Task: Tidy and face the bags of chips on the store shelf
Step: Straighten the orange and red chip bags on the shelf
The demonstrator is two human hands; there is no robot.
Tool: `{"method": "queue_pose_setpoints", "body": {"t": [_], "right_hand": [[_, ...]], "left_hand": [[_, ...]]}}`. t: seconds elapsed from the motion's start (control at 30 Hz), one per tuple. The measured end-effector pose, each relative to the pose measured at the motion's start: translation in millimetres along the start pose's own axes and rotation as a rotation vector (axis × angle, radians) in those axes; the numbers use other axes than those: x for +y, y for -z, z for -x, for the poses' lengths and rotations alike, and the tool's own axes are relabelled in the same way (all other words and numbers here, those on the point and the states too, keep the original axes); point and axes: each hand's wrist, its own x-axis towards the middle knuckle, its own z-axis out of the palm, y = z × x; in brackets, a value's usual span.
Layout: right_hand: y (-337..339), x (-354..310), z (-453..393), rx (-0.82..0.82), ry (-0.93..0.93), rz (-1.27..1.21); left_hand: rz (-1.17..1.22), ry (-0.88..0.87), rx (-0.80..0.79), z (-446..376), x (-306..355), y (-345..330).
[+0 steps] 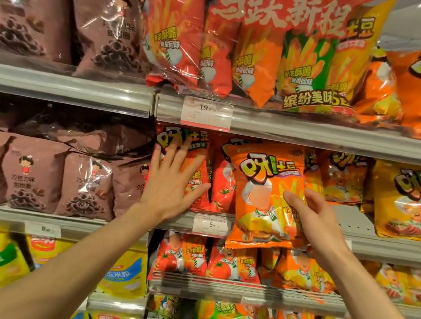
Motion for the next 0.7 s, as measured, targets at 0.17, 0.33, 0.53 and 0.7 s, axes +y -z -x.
{"method": "queue_pose_setpoints", "body": {"t": [0.17, 0.33, 0.53, 0.7], "right_hand": [[4, 1, 1, -0.012, 0.007, 0.015], [1, 1, 1, 0.006, 0.031, 0.024], [-3, 4, -5, 0.013, 0.027, -0.010], [-3, 6, -8, 0.004, 0.031, -0.020]], "left_hand": [[-0.121, -0.014, -0.063, -6, -17, -9], [-0.177, 0.002, -0.051, -7, -1, -15], [-0.129, 0.031, -0.018, 6, 16, -22], [-0.108, 0.055, -0.065, 0, 8, -20]]}}
